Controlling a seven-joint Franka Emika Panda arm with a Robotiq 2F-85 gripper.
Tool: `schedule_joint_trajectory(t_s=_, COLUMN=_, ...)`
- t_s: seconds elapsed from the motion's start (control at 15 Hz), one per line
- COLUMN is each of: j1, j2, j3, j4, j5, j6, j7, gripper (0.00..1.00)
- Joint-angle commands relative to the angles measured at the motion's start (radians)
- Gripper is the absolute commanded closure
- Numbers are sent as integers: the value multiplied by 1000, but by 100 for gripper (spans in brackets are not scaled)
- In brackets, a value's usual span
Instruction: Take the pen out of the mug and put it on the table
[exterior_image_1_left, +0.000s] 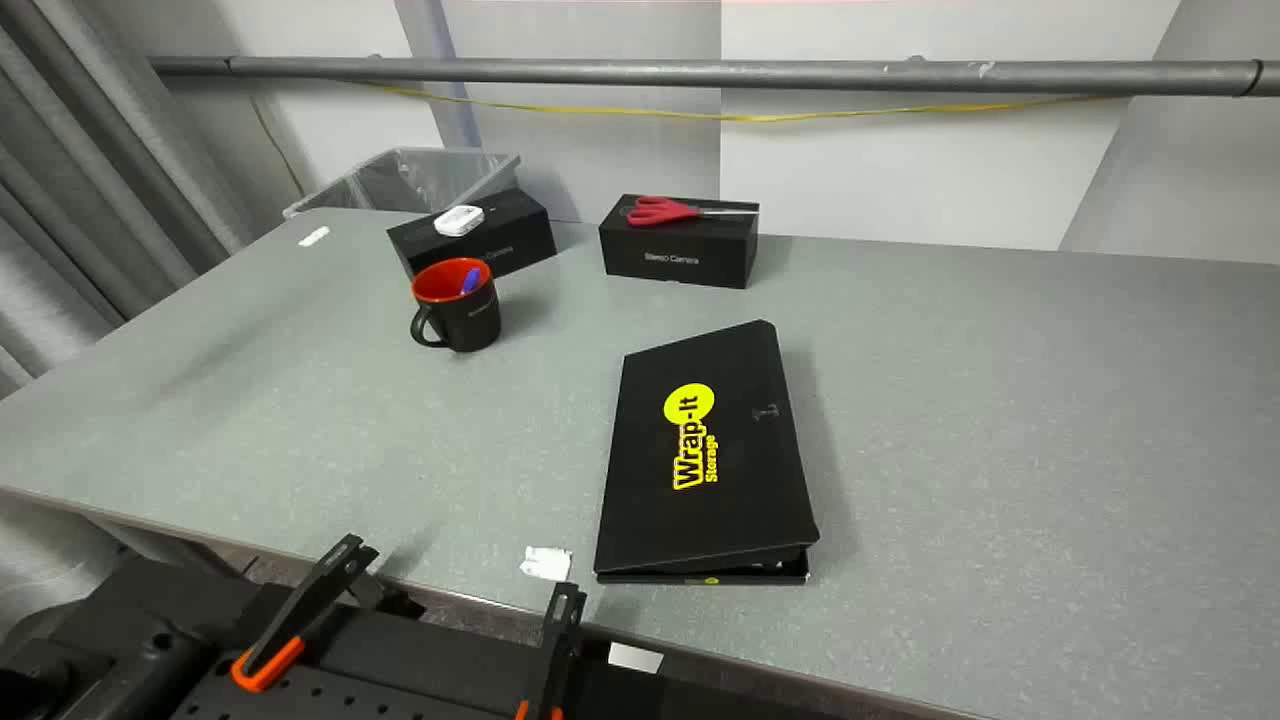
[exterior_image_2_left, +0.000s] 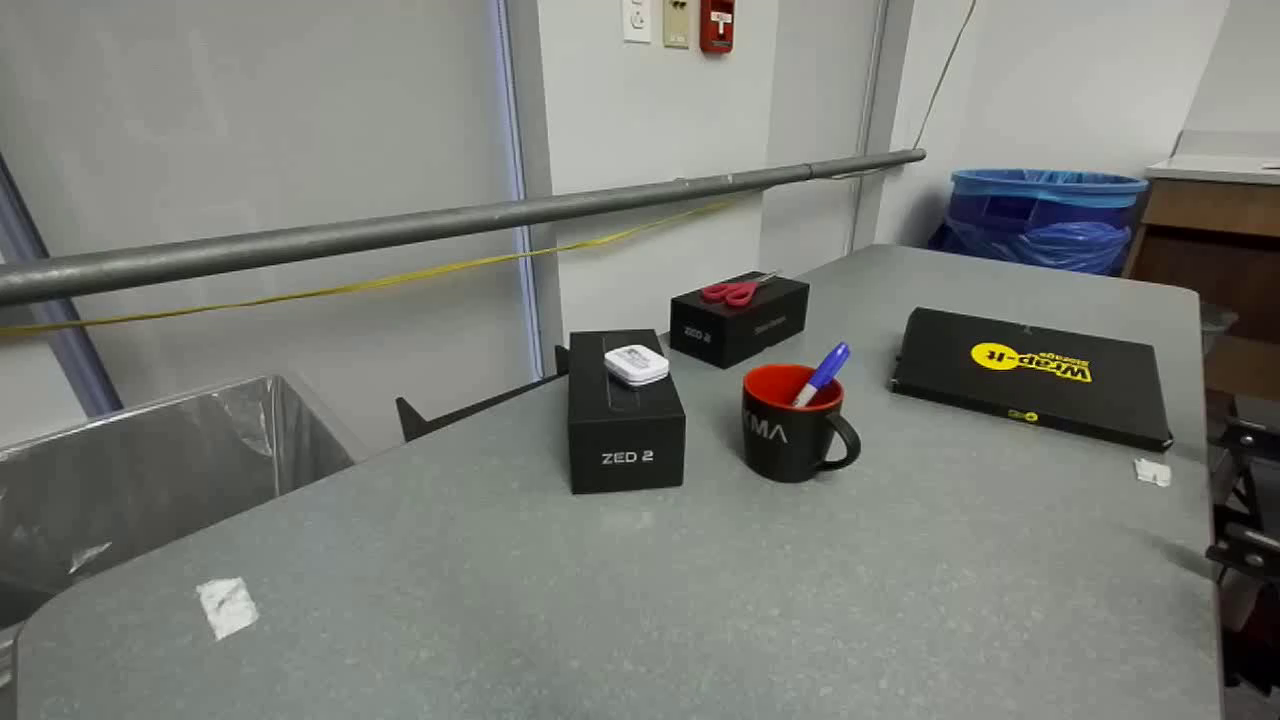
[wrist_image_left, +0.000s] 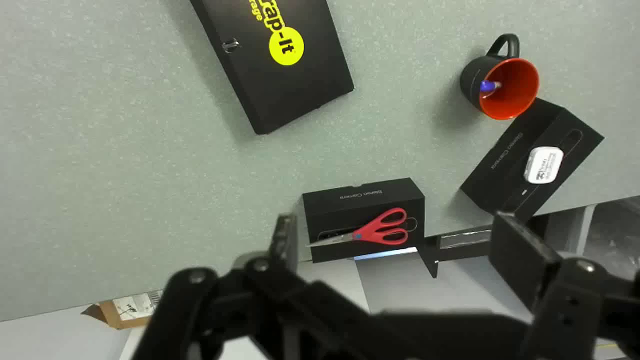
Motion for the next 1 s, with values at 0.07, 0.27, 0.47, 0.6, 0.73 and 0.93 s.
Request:
schedule_joint_trajectory(t_s=0.07, j1=-21, j2=3, j3=17, j4=3, j5=8, j6=-3, j7=-7, gripper=0)
schedule_joint_trajectory(t_s=0.27, j1=-15, j2=12, j3=16, j4=3, j5=20, j6=5, j7=-16, gripper=0)
schedule_joint_trajectory(t_s=0.47, j1=13, j2=63, j3=36, j4=-24, j5=43, j6=43, j7=-33, gripper=0)
schedule_joint_trajectory(t_s=0.6, j1=41, j2=113, j3=59, j4=-51, j5=80, j6=75, j7=-56, gripper=0)
schedule_joint_trajectory(t_s=0.73, j1=67, j2=167, j3=87, j4=-65, j5=125, j6=83, j7=-88, gripper=0)
schedule_joint_trajectory(t_s=0.93, j1=90, j2=231, j3=129, j4=-65, j5=157, j6=63, j7=-131, gripper=0)
